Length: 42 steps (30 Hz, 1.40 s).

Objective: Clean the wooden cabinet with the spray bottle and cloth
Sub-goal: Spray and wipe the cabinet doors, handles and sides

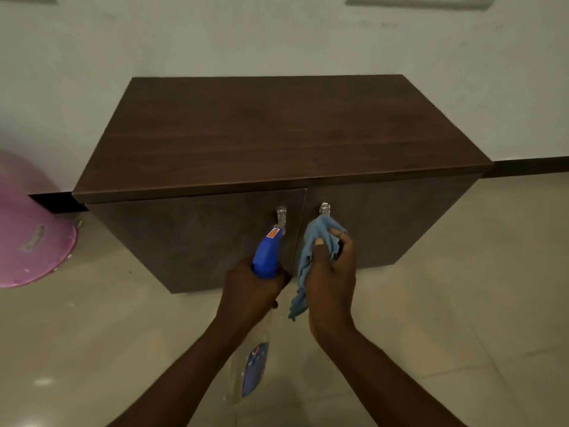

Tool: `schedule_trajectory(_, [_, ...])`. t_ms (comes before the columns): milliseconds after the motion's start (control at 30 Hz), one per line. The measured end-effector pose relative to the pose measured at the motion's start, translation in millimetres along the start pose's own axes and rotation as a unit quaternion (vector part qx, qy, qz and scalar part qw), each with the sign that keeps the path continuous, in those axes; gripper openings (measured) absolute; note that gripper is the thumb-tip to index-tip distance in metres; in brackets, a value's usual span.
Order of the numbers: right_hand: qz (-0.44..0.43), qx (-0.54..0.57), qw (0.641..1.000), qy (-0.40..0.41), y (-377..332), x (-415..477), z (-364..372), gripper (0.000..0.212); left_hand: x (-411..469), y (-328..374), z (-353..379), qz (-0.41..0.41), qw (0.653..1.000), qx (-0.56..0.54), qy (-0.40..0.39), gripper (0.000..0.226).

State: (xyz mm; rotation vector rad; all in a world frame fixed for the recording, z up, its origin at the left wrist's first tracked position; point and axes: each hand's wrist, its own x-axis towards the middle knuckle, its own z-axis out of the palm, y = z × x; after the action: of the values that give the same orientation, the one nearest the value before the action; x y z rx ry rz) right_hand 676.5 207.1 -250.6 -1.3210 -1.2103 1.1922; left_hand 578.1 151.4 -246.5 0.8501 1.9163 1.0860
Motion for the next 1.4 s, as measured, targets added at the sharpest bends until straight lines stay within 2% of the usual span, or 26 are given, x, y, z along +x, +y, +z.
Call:
schedule_trajectory(133, [-0.045, 0.023, 0.999, 0.018, -1.8, 9.8, 4.6, 0.019, -6.4, -7.3, 0.0, -0.022, 0.999, -0.017, 0.024, 0.014])
schedule_trajectory(333, [-0.191, -0.056, 0.980, -0.025, 9.9, 15.0, 34.5, 0.042, -5.8, -10.2, -9.8, -0.047, 0.998, -0.024, 0.045, 0.018])
schedule_trajectory(400, [-0.199, -0.052, 0.979, -0.013, 19.8, 16.4, 47.2, 0.048, -1.9, -7.1, -15.1, -0.039, 0.998, -0.029, 0.045, 0.016])
schedule_trajectory(500, [-0.155, 0.005, 0.988, -0.006, 42.7, 15.4, 65.2, 0.054, 3.5, -8.2, -20.0, -0.039, 0.998, -0.035, 0.037, 0.015])
schedule_trajectory(567, [-0.124, 0.023, 0.992, -0.010, 59.2, 16.2, 71.8, 0.053, 6.0, -11.4, -21.8, -0.040, 0.999, -0.012, 0.033, 0.016])
schedule_trajectory(633, [-0.127, -0.017, 0.992, 0.000, 64.9, 18.0, 76.2, 0.050, 9.7, -14.2, -24.0, -0.030, 0.999, -0.001, 0.037, 0.017])
schedule_trajectory(733, [-0.185, -0.097, 0.975, 0.081, 50.0, 17.8, 78.1, 0.049, 11.8, -12.7, -26.4, -0.017, 0.999, -0.020, 0.031, 0.016])
schedule_trajectory(800, [-0.224, -0.079, 0.966, 0.104, 36.0, 15.6, 80.1, 0.040, 7.9, -7.7, -30.4, -0.011, 0.999, -0.039, 0.036, 0.018])
schedule_trajectory(867, [-0.256, -0.086, 0.959, 0.081, 29.1, 21.7, 80.6, 0.036, 2.3, -0.1, -35.1, 0.019, 0.997, -0.067, 0.046, 0.018])
schedule_trajectory(933, [-0.289, -0.129, 0.947, 0.049, 31.0, 28.2, 77.3, 0.038, -1.2, 7.3, -37.5, 0.052, 0.994, -0.081, 0.053, 0.020])
schedule_trajectory(1033, [-0.358, -0.164, 0.918, 0.040, 46.4, 30.0, 70.9, 0.046, -0.8, 8.3, -39.4, 0.061, 0.994, -0.068, 0.062, 0.020])
schedule_trajectory(1133, [-0.366, -0.167, 0.916, 0.005, 57.8, 25.2, 61.4, 0.039, 1.9, 4.3, -38.1, 0.044, 0.996, -0.051, 0.051, 0.017])
schedule_trajectory(1200, [-0.367, -0.130, 0.921, -0.003, 54.2, 25.0, 58.8, 0.037, 3.8, 4.3, -36.5, 0.041, 0.997, -0.053, 0.047, 0.019])
schedule_trajectory(1333, [-0.296, -0.060, 0.949, 0.091, 26.0, 27.7, 67.4, 0.026, 6.2, 6.0, -36.0, 0.057, 0.996, -0.059, 0.044, 0.020])
schedule_trajectory(1400, [-0.324, -0.092, 0.939, 0.071, 27.7, 26.8, 71.8, 0.028, 7.8, 4.3, -38.0, 0.055, 0.995, -0.062, 0.046, 0.021])
